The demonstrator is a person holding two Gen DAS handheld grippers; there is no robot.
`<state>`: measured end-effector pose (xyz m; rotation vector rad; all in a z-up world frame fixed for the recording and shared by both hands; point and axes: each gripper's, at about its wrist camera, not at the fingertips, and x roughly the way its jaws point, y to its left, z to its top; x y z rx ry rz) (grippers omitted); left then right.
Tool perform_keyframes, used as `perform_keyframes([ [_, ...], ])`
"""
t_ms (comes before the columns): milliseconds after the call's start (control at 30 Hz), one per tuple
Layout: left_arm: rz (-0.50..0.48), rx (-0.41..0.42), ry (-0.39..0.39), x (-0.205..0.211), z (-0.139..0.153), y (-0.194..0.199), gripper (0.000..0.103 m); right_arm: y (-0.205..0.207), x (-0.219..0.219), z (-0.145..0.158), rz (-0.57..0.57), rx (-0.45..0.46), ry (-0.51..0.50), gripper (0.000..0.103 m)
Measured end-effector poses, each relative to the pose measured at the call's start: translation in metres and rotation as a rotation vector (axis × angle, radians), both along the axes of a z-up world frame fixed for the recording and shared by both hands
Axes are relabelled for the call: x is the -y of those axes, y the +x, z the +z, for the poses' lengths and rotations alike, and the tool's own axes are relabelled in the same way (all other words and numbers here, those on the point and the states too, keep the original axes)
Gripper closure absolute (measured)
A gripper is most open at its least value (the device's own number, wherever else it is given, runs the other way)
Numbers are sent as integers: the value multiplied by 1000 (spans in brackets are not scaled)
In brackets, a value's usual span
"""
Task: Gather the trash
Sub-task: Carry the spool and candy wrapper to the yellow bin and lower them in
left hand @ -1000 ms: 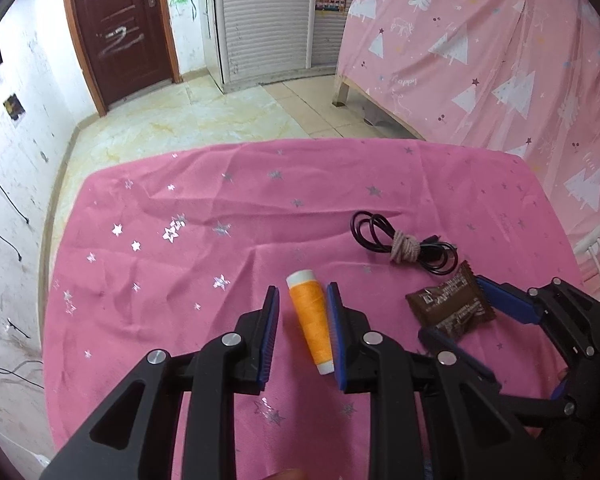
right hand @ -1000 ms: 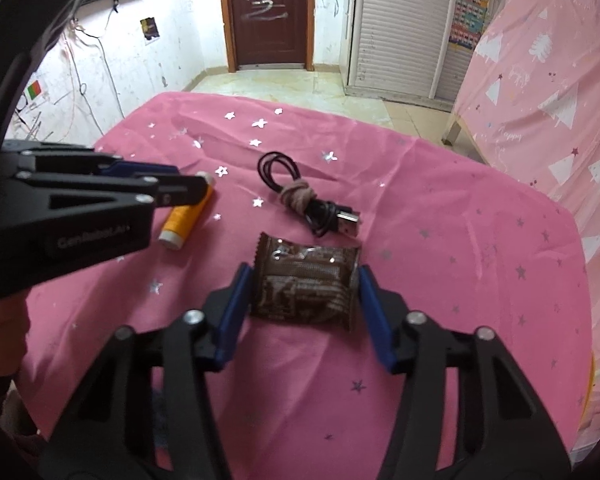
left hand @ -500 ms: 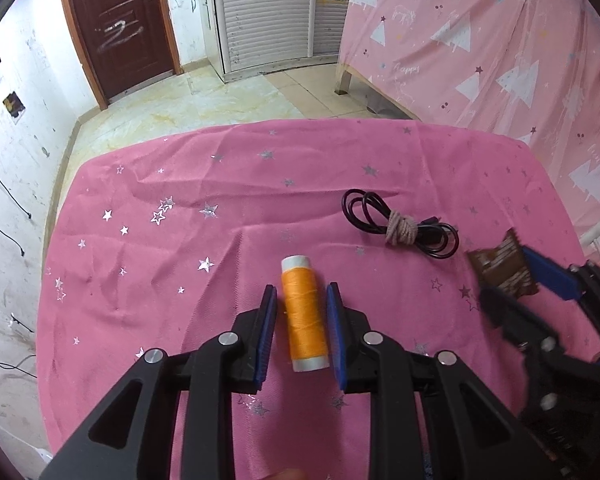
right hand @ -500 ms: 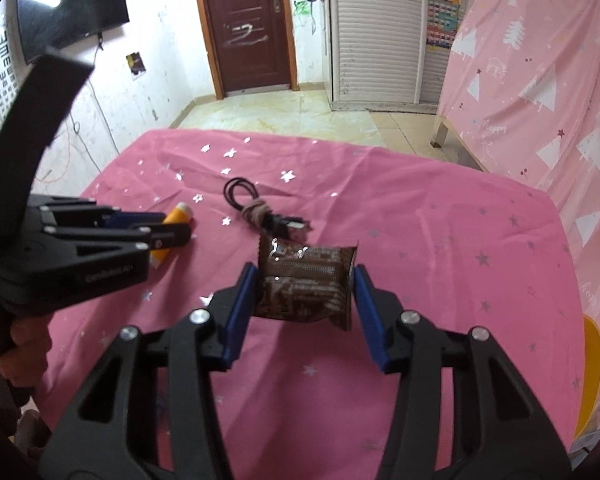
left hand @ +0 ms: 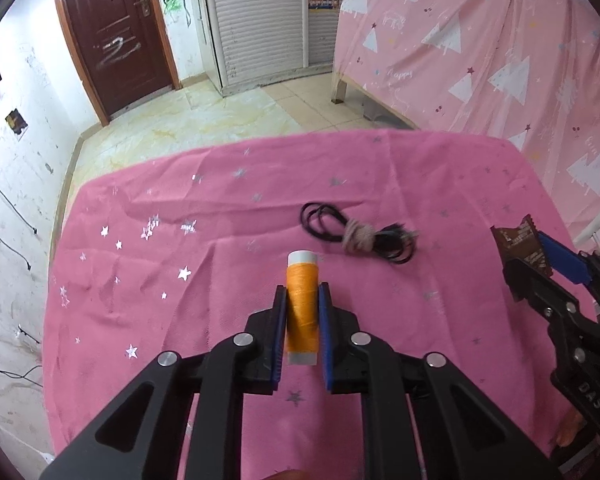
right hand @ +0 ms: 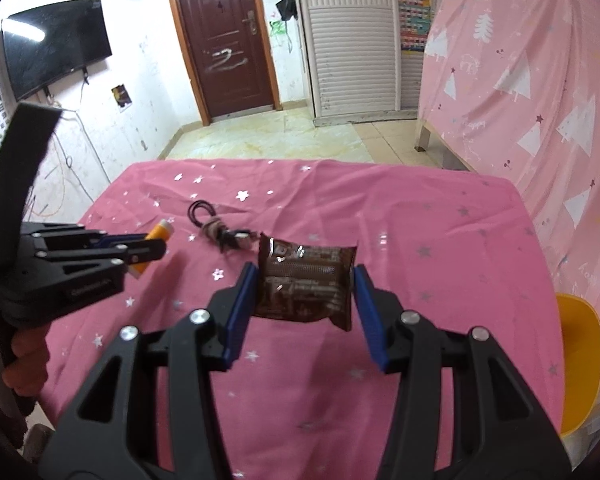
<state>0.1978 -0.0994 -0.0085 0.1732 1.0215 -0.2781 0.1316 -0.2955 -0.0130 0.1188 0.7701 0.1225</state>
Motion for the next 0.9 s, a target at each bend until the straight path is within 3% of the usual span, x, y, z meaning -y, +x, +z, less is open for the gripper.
perform_keyframes([
  [367,-85,77,15,49,36,-19,94,-21,57,7,-103,52,58,56],
  [900,-241,115,68,150,42,-54,94,-55,138,-3,-254,74,129,56],
])
